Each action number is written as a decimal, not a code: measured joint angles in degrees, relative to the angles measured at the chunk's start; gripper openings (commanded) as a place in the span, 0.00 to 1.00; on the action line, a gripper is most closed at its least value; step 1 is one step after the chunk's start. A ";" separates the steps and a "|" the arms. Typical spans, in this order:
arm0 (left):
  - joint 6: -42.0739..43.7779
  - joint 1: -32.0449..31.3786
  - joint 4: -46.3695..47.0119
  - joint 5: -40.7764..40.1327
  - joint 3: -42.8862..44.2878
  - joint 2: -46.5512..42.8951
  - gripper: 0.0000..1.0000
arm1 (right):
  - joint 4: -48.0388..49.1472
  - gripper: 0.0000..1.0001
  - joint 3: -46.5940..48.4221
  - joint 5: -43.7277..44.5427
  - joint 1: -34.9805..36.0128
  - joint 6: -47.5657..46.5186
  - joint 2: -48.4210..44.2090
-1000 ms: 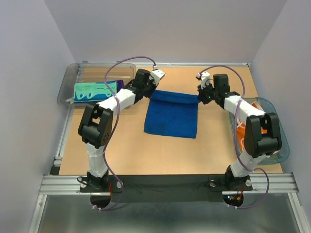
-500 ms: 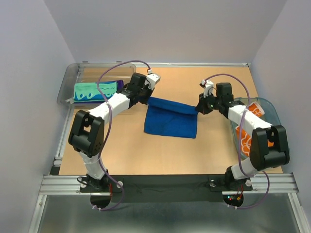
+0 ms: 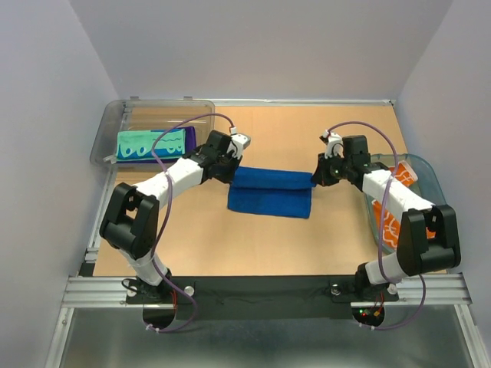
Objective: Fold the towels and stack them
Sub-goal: Fold the towel, then neatly place the folded towel into the bin
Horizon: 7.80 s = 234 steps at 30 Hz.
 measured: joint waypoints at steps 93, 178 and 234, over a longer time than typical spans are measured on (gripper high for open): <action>-11.30 -6.54 -3.91 -6.62 -6.62 -3.65 0.07 | -5.86 0.07 -6.64 0.83 0.00 17.18 -4.39; -31.95 10.12 2.38 -7.15 -28.63 -36.11 0.98 | -6.10 0.56 15.65 45.29 50.01 20.15 23.15; -74.66 -6.16 47.19 -2.54 -36.72 -5.57 0.82 | 3.45 0.01 9.07 39.76 47.58 31.12 12.55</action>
